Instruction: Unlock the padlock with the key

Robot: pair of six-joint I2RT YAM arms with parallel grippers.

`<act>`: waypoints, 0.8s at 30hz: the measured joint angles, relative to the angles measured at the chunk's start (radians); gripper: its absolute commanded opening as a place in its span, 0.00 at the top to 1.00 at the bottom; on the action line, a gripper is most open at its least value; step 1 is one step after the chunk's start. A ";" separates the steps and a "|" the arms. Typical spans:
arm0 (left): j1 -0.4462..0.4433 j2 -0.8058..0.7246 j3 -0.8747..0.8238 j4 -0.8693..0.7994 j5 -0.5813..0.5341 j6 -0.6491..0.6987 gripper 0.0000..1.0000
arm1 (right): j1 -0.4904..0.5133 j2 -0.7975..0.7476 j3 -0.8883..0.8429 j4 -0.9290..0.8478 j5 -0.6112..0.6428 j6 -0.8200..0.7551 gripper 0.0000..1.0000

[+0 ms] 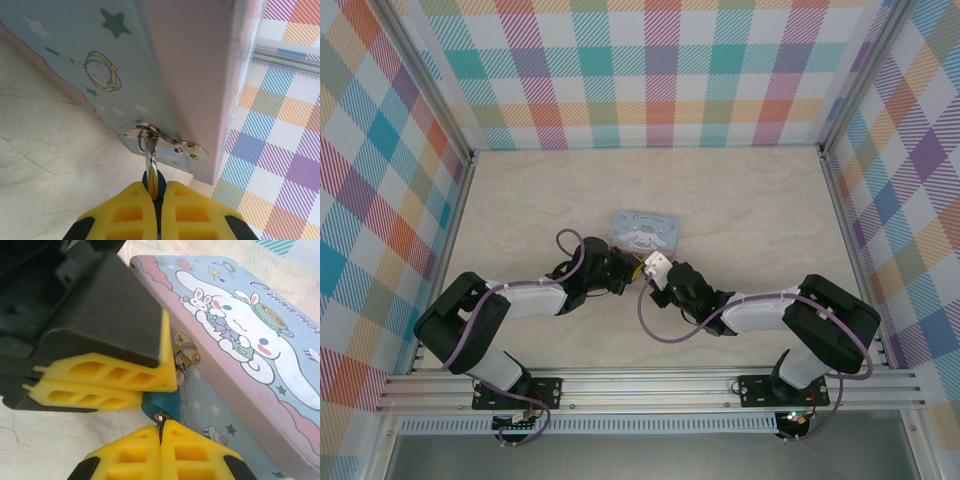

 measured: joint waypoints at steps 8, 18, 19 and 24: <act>-0.010 0.018 0.009 0.027 -0.009 -0.006 1.00 | -0.129 -0.020 0.001 -0.023 -0.269 0.285 1.00; -0.019 0.040 0.016 0.019 -0.023 0.000 0.78 | -0.177 0.002 0.035 -0.093 -0.385 0.442 1.00; -0.018 0.040 0.018 0.013 -0.021 0.003 0.75 | -0.179 0.002 0.042 -0.106 -0.381 0.440 1.00; -0.017 0.014 0.021 -0.030 -0.019 0.035 0.57 | -0.212 0.003 0.056 -0.178 -0.356 0.411 1.00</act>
